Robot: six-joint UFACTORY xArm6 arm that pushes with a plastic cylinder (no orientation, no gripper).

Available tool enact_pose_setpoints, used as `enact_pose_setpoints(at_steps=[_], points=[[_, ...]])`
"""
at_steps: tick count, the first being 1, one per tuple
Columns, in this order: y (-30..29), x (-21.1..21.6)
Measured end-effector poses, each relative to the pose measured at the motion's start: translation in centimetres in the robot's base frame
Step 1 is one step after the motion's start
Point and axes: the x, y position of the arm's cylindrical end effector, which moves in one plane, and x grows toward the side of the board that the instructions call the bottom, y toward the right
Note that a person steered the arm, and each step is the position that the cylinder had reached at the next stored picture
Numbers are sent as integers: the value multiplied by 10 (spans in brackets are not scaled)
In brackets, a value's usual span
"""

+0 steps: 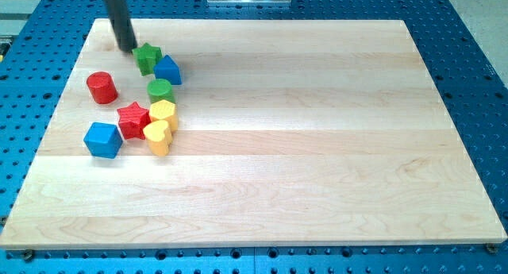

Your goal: Place the green circle vertically below the blue triangle

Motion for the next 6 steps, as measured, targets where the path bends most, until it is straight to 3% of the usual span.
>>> enact_pose_setpoints(at_steps=[1, 2, 3, 4, 5, 6], points=[[81, 35], [68, 21], [29, 63], [30, 106], [84, 120], [86, 118]])
